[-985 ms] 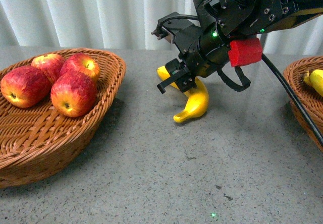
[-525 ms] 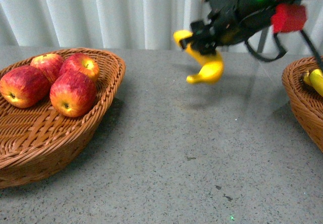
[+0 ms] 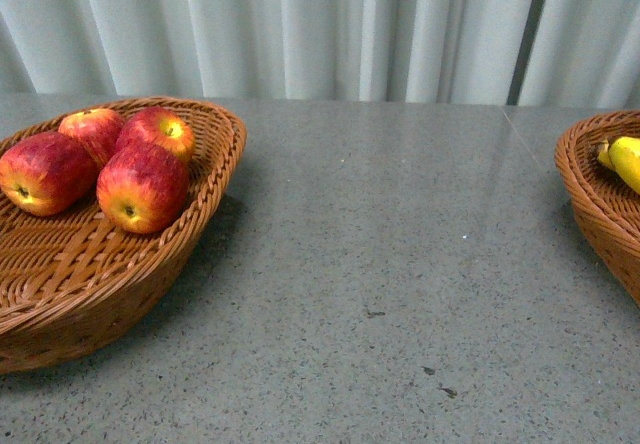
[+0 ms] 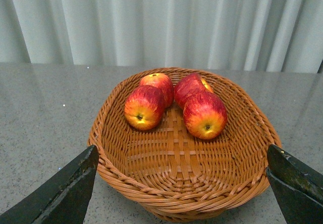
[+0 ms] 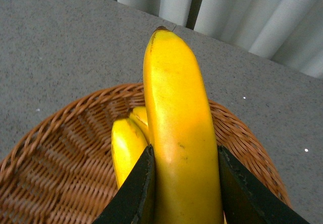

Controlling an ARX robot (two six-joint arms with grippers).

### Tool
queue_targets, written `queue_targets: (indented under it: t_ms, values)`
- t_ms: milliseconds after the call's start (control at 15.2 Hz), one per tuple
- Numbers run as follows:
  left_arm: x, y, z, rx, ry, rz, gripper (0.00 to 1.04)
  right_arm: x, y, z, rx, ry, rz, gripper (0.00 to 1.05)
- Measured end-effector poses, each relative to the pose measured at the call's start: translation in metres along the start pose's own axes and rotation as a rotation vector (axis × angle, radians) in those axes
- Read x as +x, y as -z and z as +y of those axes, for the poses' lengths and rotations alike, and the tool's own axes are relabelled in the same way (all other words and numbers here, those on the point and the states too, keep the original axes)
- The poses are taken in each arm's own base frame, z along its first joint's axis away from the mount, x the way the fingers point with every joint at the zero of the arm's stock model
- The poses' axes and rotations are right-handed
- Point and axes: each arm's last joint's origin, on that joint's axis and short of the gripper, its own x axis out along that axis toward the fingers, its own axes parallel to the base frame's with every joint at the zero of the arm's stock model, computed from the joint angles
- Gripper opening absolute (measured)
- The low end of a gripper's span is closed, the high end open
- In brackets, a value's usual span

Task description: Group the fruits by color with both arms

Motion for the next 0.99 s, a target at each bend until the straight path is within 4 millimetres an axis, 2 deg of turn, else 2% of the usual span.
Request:
queue_targets:
  t_ms: [66,131,197,460,525,591,657,722,919,985]
  values:
    - [0.0,0.0,0.0,0.0,0.0,0.0,0.98,-0.013,0.009,-0.002,-0.052,0.01,0.004,0.29]
    - [0.0,0.0,0.0,0.0,0.0,0.0,0.98,-0.016,0.015,0.002,-0.087,0.002,0.016,0.35]
    - [0.0,0.0,0.0,0.0,0.0,0.0,0.98,-0.017,0.021,0.006,-0.094,-0.014,0.018,0.46]
    - [0.0,0.0,0.0,0.0,0.0,0.0,0.98,-0.02,0.021,0.011,-0.101,-0.046,-0.006,0.61]
    - [0.0,0.0,0.0,0.0,0.0,0.0,0.98,-0.024,0.015,0.013,-0.119,-0.039,-0.04,0.7]
    - [0.0,0.0,0.0,0.0,0.0,0.0,0.98,-0.034,-0.006,0.024,-0.124,-0.078,-0.153,0.94]
    - [0.0,0.0,0.0,0.0,0.0,0.0,0.98,-0.05,-0.023,0.034,-0.093,-0.108,-0.265,0.97]
    - [0.0,0.0,0.0,0.0,0.0,0.0,0.98,-0.061,-0.032,0.042,-0.077,-0.124,-0.32,0.98]
    - [0.0,0.0,0.0,0.0,0.0,0.0,0.98,-0.069,-0.035,0.048,-0.055,-0.138,-0.348,0.98]
    - [0.0,0.0,0.0,0.0,0.0,0.0,0.98,-0.085,-0.04,0.06,-0.029,-0.171,-0.395,0.98]
